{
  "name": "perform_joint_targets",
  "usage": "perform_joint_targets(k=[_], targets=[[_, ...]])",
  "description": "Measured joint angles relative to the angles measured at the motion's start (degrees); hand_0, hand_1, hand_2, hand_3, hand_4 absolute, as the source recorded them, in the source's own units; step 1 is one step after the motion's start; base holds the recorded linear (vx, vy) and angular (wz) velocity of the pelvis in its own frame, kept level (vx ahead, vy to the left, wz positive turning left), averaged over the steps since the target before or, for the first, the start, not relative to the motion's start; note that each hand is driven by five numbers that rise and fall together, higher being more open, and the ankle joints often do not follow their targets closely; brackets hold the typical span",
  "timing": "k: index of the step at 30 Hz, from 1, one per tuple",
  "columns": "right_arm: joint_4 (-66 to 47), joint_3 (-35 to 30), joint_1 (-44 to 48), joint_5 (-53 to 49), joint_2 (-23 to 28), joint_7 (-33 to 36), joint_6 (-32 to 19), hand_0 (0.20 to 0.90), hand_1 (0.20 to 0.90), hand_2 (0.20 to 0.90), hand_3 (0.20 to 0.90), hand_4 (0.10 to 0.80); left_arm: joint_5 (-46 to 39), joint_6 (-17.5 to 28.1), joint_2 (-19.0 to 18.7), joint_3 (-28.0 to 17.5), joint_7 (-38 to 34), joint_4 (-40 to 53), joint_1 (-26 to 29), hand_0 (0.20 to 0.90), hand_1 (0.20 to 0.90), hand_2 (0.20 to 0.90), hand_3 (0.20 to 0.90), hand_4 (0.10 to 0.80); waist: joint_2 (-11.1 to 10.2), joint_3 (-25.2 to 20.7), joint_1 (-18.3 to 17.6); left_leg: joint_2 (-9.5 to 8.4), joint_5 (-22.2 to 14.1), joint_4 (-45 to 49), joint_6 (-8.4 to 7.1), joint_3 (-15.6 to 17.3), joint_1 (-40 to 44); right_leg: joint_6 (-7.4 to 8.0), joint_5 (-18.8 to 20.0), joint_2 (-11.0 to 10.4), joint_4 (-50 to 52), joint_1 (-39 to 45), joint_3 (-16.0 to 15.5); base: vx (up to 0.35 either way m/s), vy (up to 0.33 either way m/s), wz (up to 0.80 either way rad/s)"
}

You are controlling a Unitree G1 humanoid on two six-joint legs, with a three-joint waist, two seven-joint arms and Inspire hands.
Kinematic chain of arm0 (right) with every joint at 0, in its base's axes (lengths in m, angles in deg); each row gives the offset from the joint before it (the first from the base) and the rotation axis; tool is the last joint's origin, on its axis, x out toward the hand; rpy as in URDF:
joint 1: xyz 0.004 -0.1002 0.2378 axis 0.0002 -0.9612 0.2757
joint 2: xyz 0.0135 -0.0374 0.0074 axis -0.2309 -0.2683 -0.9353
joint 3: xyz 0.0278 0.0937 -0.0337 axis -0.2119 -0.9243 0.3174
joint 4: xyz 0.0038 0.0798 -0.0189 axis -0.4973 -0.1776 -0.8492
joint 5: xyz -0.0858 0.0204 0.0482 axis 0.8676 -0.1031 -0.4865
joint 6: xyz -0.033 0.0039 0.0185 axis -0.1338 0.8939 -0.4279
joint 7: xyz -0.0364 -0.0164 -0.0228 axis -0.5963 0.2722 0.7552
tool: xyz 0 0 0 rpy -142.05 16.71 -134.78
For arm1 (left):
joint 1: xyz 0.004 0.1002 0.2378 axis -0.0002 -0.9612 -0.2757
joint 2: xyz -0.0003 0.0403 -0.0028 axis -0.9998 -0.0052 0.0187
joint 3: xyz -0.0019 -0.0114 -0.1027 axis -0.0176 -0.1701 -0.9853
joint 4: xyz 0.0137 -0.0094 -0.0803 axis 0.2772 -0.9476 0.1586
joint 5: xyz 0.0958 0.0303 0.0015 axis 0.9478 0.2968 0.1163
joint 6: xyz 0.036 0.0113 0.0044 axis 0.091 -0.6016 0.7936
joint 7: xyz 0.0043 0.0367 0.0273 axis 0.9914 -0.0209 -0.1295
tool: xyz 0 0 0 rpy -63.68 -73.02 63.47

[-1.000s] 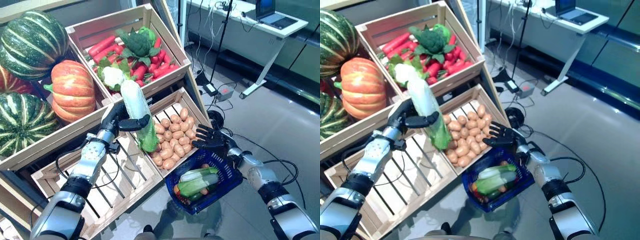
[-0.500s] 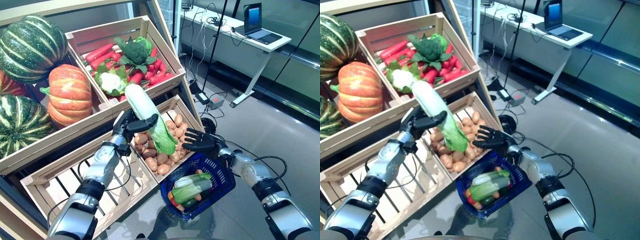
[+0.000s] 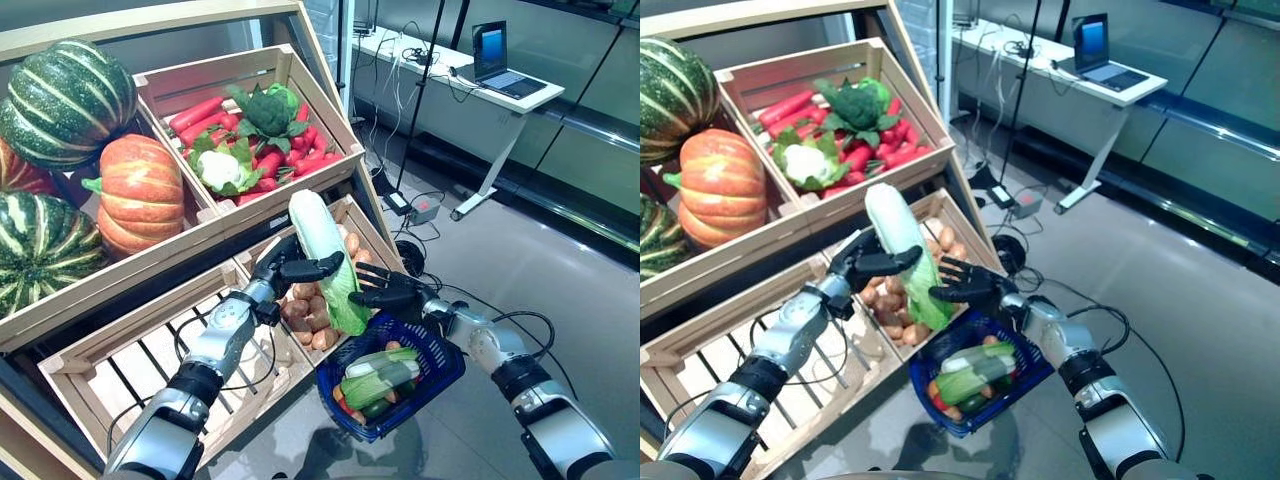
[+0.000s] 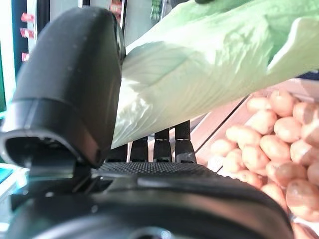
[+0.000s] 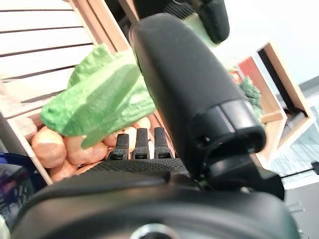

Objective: Put vegetables into the basket

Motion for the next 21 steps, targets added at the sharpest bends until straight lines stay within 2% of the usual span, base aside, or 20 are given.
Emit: perform_joint_targets(k=[8, 11, 21], targets=[[0.1, 0.5, 0.0, 2.6, -0.8, -0.8, 1.9, 0.900, 0.900, 0.900, 0.900, 0.800, 0.2, -0.8, 0.0, 0.3, 0.3, 1.0, -1.5, 0.300, 0.300, 0.300, 0.300, 0.400, -0.3, -0.4, 0.0, -0.01, 0.3, 0.0, 0.08, -0.1, 0.0, -0.08, 0.2, 0.0, 0.0, 0.0, 0.0, 0.000, 0.000, 0.00], [2.2, 2.4, 0.9, 5.0, -1.5, -2.0, 3.2, 0.900, 0.900, 0.900, 0.900, 0.800, 0.2, -1.0, 0.1, 2.2, 0.7, 1.0, -1.6, 0.300, 0.300, 0.300, 0.300, 0.400, -0.4, -0.7, 0.2, -0.02, 0.3, 0.0, 0.08, -0.2, 0.0, -0.08, 0.2, 0.0, 0.0, 0.1, 0.0, 0.000, 0.000, 0.00], [7.7, 4.5, 2.0, 6.7, -3.3, -10.1, 8.3, 0.900, 0.900, 0.900, 0.900, 0.800, 0.4, -3.6, 0.0, 5.9, 2.5, 5.2, -1.7, 0.300, 0.300, 0.300, 0.300, 0.400, -0.3, -1.1, 0.6, -0.06, 0.8, 0.0, 0.16, -0.5, 0.1, -0.12, 0.5, 0.0, 0.0, 0.4, -0.1, -0.003, 0.002, 0.00]])
